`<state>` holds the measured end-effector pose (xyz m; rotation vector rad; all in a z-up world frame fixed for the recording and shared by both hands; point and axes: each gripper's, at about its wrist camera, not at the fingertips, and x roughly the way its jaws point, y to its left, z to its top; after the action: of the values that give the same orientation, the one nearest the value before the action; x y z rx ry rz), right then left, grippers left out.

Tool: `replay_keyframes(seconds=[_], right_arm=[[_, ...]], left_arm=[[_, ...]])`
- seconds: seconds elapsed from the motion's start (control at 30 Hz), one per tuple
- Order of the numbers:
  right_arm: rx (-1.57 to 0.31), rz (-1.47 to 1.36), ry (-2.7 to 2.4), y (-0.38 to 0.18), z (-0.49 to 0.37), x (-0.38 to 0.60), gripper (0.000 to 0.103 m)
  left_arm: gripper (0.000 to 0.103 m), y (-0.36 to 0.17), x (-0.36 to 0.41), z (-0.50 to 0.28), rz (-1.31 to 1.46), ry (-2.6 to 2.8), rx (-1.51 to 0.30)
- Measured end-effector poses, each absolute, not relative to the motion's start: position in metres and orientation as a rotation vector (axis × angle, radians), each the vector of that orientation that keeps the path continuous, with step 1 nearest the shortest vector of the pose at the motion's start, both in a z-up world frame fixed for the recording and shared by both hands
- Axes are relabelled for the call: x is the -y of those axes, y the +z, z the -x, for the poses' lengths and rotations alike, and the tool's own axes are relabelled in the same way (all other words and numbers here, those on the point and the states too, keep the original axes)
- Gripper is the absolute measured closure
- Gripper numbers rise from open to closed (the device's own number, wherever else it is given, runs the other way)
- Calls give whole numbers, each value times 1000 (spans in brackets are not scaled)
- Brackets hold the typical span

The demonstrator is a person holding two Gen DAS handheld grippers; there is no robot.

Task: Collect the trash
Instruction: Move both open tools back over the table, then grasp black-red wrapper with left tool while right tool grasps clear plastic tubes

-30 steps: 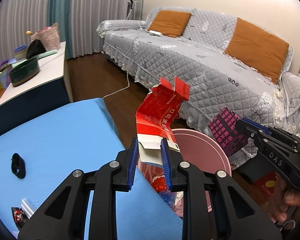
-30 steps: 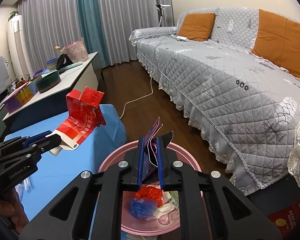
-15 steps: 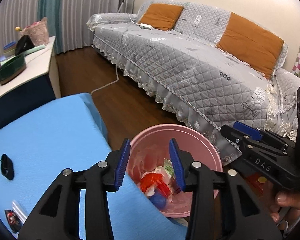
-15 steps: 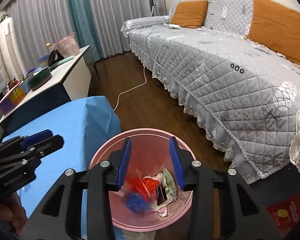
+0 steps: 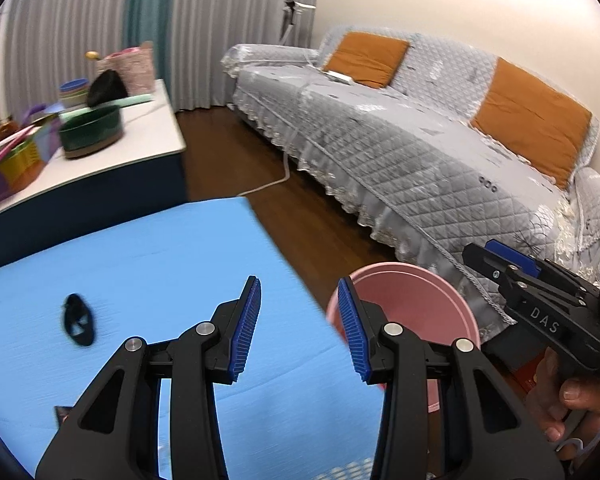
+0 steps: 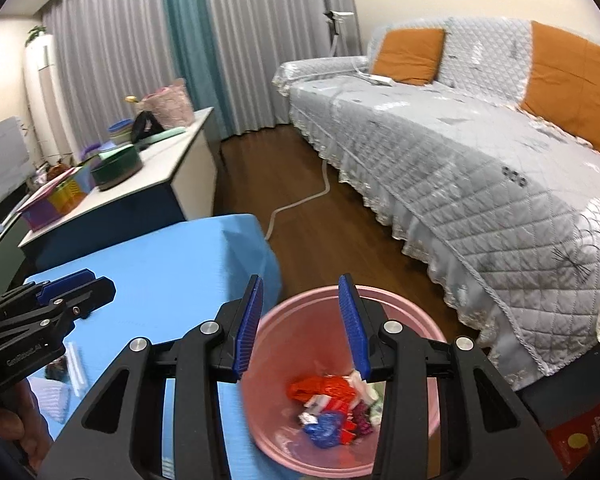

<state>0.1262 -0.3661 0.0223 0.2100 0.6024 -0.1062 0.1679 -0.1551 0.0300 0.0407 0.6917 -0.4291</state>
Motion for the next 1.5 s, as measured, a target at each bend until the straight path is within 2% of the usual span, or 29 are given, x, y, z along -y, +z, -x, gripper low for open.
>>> replay_keyframes(seconds=[0.37, 0.77, 1.0, 1.47, 1.5], right_arm=[[-593, -163, 51, 29, -139, 281, 63], [-617, -129, 177, 21, -154, 220, 68], [-646, -104, 256, 11, -161, 181, 71], [-827, 21, 456, -41, -168, 103, 71], [-835, 24, 461, -43, -169, 101, 70]], left_arm=[[63, 29, 59, -160, 13, -270, -688], [64, 12, -24, -150, 65, -129, -720], [64, -3, -50, -143, 78, -90, -759], [64, -68, -63, -151, 147, -87, -1009], [68, -69, -62, -151, 145, -86, -1014]])
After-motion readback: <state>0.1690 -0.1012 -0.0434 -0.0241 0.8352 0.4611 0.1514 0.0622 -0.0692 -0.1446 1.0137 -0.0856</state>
